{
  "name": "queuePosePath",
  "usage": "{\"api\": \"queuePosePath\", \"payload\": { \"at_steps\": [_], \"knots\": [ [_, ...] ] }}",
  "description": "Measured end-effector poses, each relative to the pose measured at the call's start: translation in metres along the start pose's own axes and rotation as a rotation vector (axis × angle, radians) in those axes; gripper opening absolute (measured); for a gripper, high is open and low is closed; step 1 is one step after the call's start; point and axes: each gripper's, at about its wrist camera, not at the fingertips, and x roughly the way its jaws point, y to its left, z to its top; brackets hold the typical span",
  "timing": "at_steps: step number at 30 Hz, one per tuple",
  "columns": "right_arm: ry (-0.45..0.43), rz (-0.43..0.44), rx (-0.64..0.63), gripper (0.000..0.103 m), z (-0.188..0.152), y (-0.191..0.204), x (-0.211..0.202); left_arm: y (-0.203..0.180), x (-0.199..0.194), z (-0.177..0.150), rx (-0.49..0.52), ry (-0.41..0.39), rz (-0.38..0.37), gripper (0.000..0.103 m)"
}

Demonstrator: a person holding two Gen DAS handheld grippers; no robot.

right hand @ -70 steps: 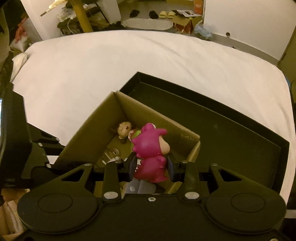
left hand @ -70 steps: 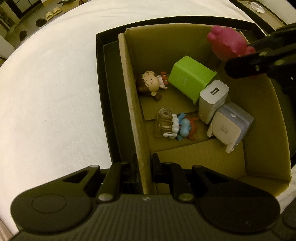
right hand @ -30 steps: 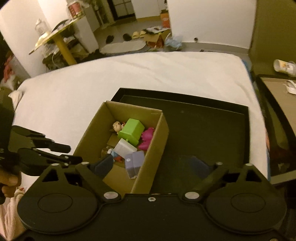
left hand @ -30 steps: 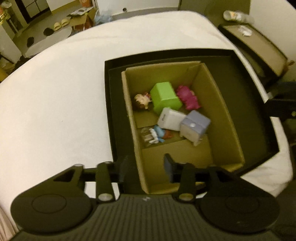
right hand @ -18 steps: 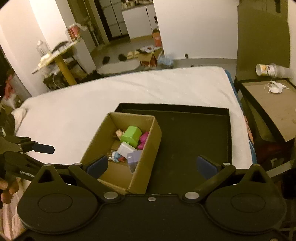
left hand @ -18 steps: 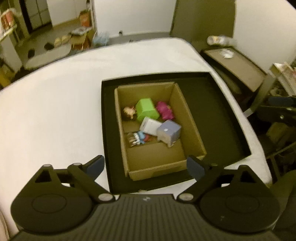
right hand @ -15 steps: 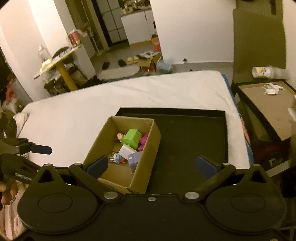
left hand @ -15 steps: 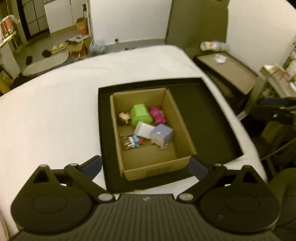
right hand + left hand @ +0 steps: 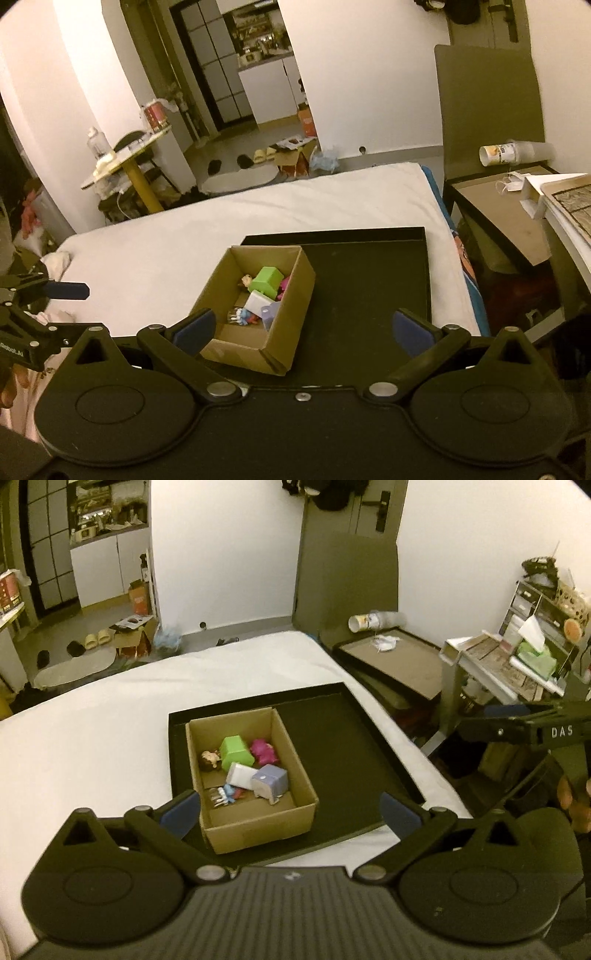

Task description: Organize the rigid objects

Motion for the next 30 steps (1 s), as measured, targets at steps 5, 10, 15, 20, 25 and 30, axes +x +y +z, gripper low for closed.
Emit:
{"api": "queuePosePath", "payload": {
  "at_steps": [5, 10, 15, 20, 25, 30],
  "knots": [
    [-0.020, 0.024, -0.003, 0.103, -0.010, 0.003, -0.018, -0.012, -0.016, -0.010, -0.006, -0.041, -0.040, 0.103],
    [-0.029, 0.041, -0.006, 0.103, -0.019, 0.006, -0.032, -0.018, -0.031, -0.019, -0.028, -0.089, -0.037, 0.103],
    [-0.043, 0.047, -0.015, 0.103, -0.026, 0.009, -0.045, -0.020, -0.044, -0.027, -0.048, -0.132, -0.046, 0.103],
    [-0.053, 0.066, -0.001, 0.103, -0.031, 0.011, -0.054, -0.017, -0.047, -0.034, -0.070, -0.139, -0.040, 0.103],
    [-0.062, 0.057, 0.001, 0.103, -0.035, 0.014, -0.057, -0.017, -0.048, -0.036, -0.069, -0.137, -0.050, 0.103],
    [-0.069, 0.070, -0.002, 0.103, -0.039, 0.019, -0.062, -0.022, -0.048, -0.038, -0.067, -0.139, -0.054, 0.103]
  ]
}}
